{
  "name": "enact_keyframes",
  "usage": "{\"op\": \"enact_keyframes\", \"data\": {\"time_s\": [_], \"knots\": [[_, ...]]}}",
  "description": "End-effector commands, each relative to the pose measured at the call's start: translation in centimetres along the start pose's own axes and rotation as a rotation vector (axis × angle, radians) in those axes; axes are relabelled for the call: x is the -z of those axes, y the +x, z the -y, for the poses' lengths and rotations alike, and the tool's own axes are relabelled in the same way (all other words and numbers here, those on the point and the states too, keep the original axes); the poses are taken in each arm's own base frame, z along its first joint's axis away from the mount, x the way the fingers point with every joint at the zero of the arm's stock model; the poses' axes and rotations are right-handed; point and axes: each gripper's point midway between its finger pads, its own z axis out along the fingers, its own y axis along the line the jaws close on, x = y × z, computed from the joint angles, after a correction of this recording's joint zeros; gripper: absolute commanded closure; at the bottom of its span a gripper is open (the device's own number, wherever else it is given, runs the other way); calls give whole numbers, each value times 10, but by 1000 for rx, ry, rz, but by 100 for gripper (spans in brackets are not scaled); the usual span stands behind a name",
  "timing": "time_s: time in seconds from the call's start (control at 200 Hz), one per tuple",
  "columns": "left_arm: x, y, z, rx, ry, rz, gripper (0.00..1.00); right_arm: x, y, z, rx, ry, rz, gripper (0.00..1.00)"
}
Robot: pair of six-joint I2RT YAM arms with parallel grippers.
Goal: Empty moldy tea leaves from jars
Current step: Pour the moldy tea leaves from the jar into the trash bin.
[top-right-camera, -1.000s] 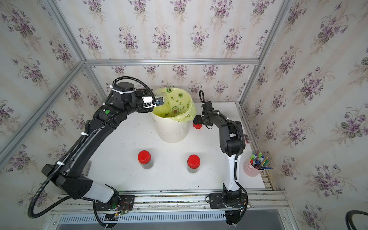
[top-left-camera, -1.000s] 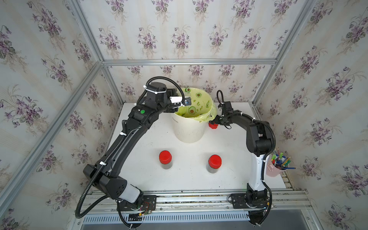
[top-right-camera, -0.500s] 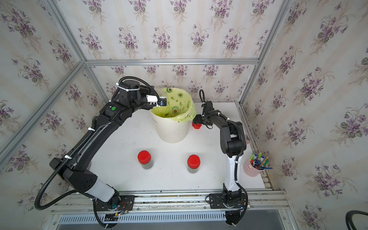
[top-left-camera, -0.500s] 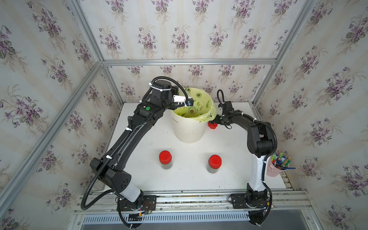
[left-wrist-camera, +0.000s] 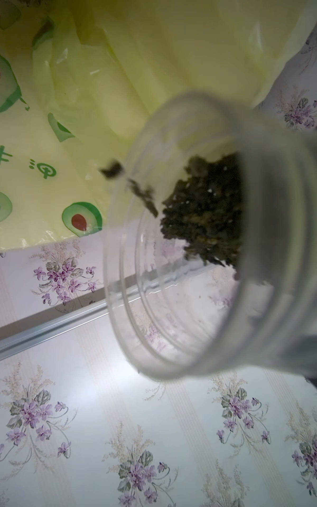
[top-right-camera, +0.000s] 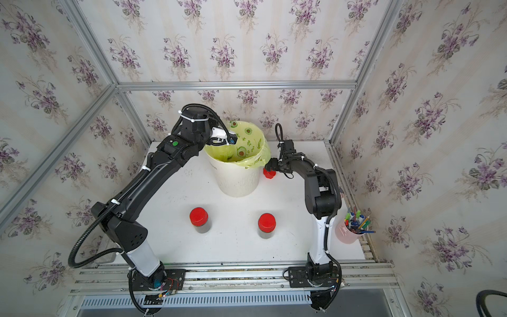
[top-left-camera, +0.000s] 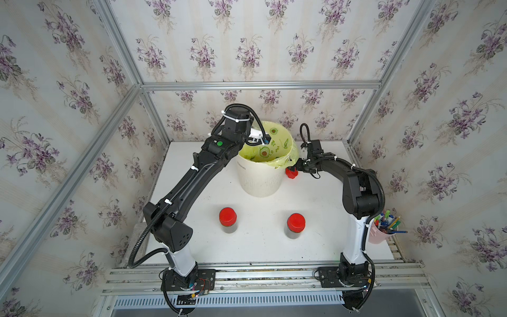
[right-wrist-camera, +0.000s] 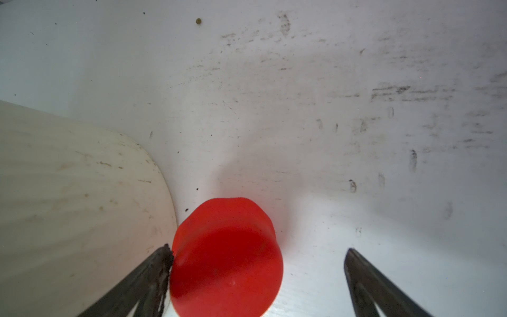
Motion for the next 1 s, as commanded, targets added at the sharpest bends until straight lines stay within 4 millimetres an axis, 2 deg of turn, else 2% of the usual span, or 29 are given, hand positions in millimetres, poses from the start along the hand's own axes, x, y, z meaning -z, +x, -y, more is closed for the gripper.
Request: {"op": "enact_keyframes", "data": {"time_s": [0.0,0.175,0.375,0.49,0.64,0.829,0.999], "knots": [[-3,8,-11,-101,-50,-65,36,4,-5,-5,-18,-23,22,4],[-10,6,-3,-139,-33,-78,36,2,0,1,-25,0,15,3],[-15,5,-12,-165,-70,-90,36,7,1,0,-27,-2,29,3],[-20,-1,-4,-199,-55,-80,36,7,4,1,-31,-3,22,3],[-15,-1,-15,-216,-81,-81,35,10,6,0,-35,-10,27,3],[-18,-7,0,-251,-53,-61,35,18,6,-2,-41,-21,49,3],[-14,-5,-9,-251,-72,-62,34,27,4,-3,-45,-28,66,3]]}}
